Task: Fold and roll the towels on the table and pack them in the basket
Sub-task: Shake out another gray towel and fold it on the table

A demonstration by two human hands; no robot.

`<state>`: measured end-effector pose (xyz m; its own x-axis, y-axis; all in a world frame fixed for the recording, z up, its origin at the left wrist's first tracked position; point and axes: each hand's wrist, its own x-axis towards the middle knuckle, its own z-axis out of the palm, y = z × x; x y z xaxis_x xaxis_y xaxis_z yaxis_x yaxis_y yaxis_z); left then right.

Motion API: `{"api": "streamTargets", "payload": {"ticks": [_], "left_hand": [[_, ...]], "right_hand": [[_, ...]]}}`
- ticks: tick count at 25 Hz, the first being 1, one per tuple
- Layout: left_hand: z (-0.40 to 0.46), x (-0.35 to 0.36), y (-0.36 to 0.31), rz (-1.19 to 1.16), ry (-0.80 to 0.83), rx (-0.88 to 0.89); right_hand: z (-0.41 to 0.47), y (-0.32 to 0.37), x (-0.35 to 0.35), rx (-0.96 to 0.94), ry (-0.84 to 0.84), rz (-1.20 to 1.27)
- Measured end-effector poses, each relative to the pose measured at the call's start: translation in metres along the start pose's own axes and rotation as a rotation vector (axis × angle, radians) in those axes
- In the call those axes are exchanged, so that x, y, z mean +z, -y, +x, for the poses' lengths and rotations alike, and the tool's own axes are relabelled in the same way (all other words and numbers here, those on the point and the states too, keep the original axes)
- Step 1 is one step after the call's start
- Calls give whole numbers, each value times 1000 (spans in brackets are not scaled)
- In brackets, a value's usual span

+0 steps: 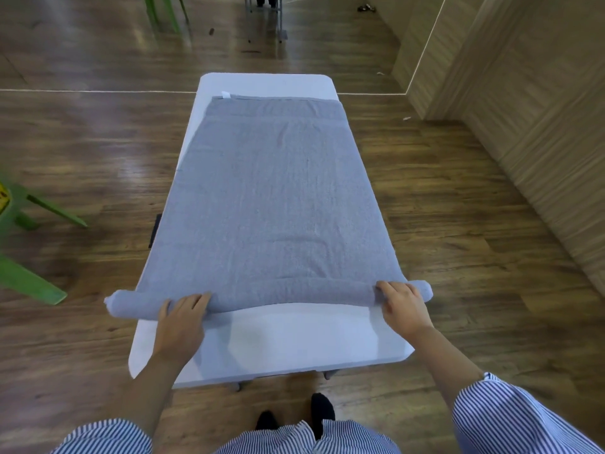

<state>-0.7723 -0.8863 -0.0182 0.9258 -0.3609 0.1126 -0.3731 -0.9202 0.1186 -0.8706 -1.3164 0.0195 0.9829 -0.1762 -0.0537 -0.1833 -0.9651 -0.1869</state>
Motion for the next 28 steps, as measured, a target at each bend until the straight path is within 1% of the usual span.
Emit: {"api": "streamTargets", "payload": {"ticks": [3, 7, 11, 13, 16, 18, 20, 22, 23, 25, 28], "left_hand": [[-4, 4, 3, 20, -11, -5], [0, 13, 3, 40, -36, -24], [4, 12, 7, 40, -42, 9], [5, 8, 11, 36, -70, 4], [3, 2, 11, 40, -127, -23], [4, -2, 8, 26, -87, -28], [8, -3, 11, -15, -16, -38], [12, -5, 14, -25, 58, -57], [14, -6, 14, -26, 94, -73], [16, -7, 11, -37, 104, -102], [14, -12, 5, -6, 30, -56]], "right_hand": [[3, 1, -8, -21, 85, 16], [8, 0, -8, -27, 88, 33], [14, -6, 1, -48, 83, 14], [16, -11, 8, -43, 28, -2], [13, -13, 16, 22, -81, -17], [9, -13, 21, 13, -117, -2], [7, -12, 22, 3, -97, 16], [11, -14, 21, -21, -42, -6], [13, -13, 20, -16, 12, -25], [16, -13, 18, 4, 62, -32], [17, -10, 14, 33, 40, 22]]}}
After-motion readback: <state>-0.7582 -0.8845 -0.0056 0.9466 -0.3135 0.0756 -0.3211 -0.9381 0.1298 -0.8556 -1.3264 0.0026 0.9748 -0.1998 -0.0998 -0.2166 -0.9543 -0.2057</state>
